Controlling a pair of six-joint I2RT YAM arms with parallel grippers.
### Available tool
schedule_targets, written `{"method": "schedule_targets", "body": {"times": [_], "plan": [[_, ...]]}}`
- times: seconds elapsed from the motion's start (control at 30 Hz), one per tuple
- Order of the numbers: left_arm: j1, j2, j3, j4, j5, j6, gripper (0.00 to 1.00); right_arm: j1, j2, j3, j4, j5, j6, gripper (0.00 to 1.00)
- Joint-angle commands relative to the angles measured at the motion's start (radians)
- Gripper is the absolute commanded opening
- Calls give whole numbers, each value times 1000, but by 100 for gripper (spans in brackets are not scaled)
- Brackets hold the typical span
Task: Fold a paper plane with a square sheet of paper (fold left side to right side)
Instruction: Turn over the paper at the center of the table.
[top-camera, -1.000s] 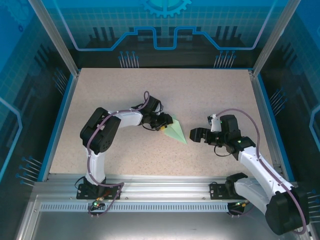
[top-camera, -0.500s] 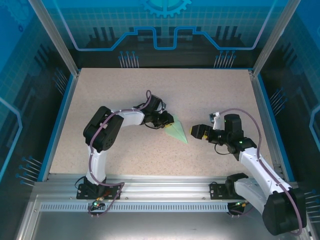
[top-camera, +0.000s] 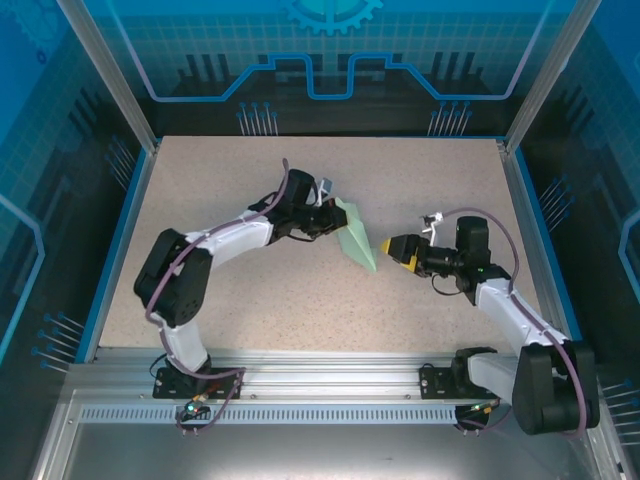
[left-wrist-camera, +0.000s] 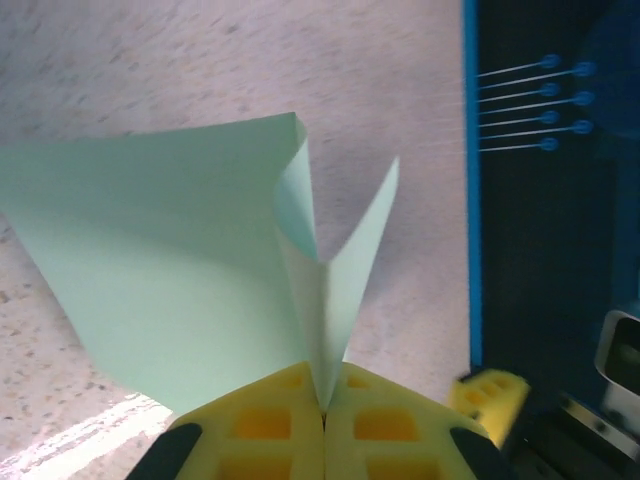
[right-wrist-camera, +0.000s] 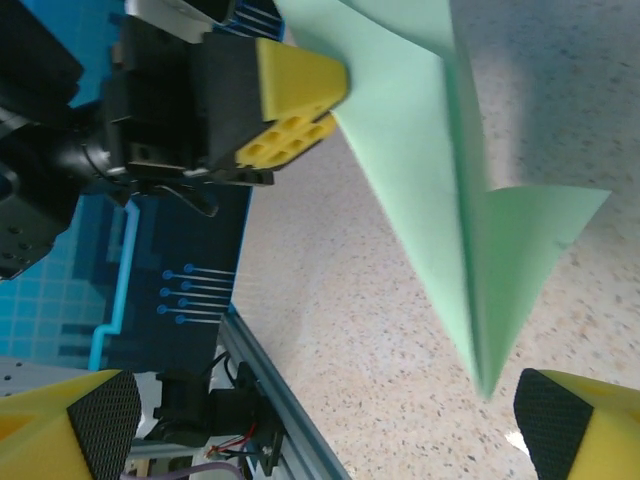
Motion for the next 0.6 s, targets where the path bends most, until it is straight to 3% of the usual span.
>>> {"method": "schedule_targets", "body": {"times": [0.0, 0.3, 0.57], "plan": [[12, -138, 33, -55, 4, 67, 3, -24, 21, 77, 30, -113, -55, 99], [24, -325, 86, -98, 82, 143, 3, 9, 105, 136, 285, -290, 69, 99], [23, -350, 93, -71, 157, 127, 3, 127, 108, 182, 383, -292, 139, 99]]}}
